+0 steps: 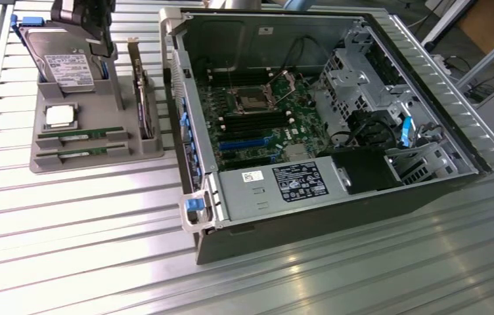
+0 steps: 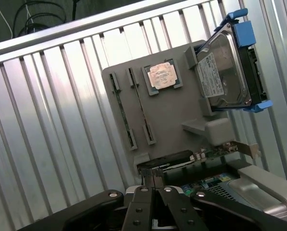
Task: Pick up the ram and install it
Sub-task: 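Pick up the ram and move it above insertion slot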
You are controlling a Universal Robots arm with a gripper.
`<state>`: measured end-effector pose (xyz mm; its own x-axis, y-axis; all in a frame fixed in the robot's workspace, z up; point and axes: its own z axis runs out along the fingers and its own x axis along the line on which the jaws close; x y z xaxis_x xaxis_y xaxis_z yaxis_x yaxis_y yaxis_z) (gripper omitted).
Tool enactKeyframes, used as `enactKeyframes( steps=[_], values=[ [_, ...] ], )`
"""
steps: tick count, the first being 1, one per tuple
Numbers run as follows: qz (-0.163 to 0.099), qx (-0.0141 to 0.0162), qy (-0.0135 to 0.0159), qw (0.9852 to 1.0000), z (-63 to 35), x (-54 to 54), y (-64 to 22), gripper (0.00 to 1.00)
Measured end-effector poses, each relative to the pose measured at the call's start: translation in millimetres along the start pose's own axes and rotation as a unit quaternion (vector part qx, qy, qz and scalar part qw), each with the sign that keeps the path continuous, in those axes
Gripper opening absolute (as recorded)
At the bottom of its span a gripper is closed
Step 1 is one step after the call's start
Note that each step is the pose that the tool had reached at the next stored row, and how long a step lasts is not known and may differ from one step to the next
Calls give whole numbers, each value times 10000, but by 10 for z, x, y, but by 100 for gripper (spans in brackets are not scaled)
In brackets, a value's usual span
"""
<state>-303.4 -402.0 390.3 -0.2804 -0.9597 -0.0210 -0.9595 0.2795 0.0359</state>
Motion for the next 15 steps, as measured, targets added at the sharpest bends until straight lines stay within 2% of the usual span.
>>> enactKeyframes(
  steps=[7,15],
  values=[
    [-292,-6,12,9996,0,0,0,10],
    [-513,-9,23,9987,0,0,0,10]
  ],
)
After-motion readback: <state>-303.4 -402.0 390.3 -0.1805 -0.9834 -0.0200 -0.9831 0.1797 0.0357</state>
